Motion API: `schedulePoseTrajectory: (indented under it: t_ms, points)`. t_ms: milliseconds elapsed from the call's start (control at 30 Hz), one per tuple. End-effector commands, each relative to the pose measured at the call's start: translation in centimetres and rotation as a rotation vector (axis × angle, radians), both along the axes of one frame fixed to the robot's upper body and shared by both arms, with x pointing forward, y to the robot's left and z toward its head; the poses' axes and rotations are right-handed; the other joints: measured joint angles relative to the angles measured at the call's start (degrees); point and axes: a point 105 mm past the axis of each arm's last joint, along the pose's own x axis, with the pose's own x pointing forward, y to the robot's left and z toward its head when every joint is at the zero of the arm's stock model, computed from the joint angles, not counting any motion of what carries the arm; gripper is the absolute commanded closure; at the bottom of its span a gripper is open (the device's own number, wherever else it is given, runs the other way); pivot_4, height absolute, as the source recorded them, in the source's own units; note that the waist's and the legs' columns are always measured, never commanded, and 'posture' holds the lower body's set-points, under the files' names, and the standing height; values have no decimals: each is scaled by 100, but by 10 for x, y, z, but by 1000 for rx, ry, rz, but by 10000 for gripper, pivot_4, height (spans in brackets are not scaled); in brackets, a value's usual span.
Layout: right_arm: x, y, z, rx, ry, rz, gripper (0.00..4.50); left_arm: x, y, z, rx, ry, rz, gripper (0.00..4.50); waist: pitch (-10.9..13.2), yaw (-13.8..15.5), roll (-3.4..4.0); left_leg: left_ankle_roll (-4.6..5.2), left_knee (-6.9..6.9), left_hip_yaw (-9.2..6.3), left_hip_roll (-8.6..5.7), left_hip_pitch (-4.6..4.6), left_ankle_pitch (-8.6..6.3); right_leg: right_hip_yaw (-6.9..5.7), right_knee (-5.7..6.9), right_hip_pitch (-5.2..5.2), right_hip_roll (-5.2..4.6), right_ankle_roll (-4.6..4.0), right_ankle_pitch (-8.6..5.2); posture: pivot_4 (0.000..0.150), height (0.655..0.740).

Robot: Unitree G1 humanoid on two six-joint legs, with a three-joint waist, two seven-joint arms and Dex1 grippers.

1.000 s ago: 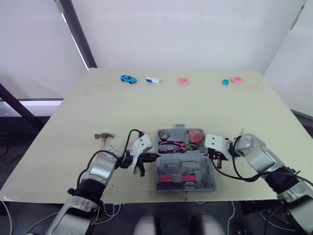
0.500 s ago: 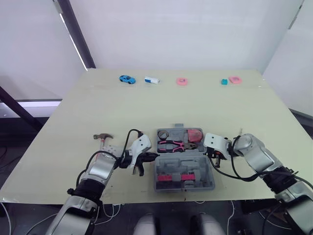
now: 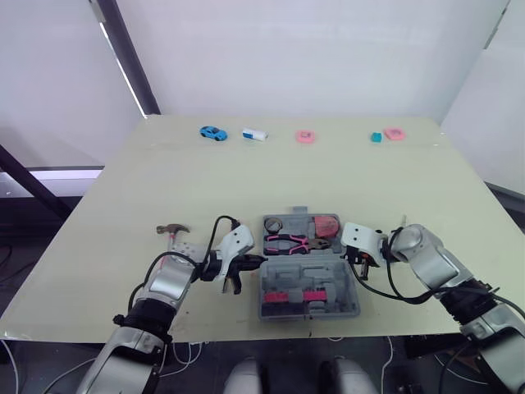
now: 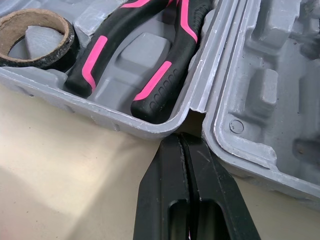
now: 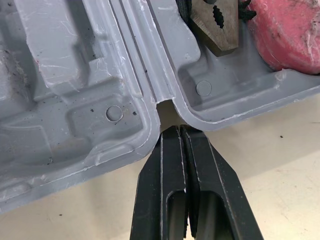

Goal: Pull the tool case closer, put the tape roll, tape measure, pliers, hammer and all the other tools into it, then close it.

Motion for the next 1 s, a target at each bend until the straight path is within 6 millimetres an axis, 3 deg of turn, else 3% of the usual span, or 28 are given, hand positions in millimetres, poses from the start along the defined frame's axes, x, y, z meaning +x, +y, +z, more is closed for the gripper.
schedulePoseTrajectory:
  t_ms: [33,200,333,667,867,967,1000]
  points:
    - [-5,11,10,44,-17,50,44320,-2,-7,1,-1,-14,-22,44255,0,1,0,0,0,0,0,0,0,0,-1,0,0,0,0,1500,7400]
    - [-2,6,12,43,-33,28,44320,-2,-3,0,7,-26,-5,44255,0,-1,0,0,0,0,0,0,0,0,-1,0,0,0,0,1500,7400]
    - [3,-8,16,41,-54,-26,44320,1,5,3,-9,-40,46,44255,0,-1,0,0,0,0,0,0,0,0,-1,0,0,0,0,1500,7400]
    - [8,-50,28,75,-93,-156,44320,-16,20,23,-160,-57,170,44255,3,-14,-2,0,-8,1,1,-2,0,2,-7,-4,-1,0,-1,1500,7400]
    - [1,-55,52,325,-165,-187,44320,-22,32,51,-347,-149,290,44255,4,-4,-2,0,-8,2,2,-3,0,2,-9,-3,-2,0,0,1500,7400]
    - [-5,-53,79,623,-250,-237,44320,-32,45,65,-503,-209,414,44255,5,-19,-5,0,-8,2,2,-3,-1,2,-13,-2,-3,1,0,1500,7400]
    - [-9,-57,80,668,-269,-251,44320,-38,53,65,-541,-212,465,44255,6,-25,-5,0,-9,0,5,-2,-1,2,-14,-1,-1,1,0,1500,7400]
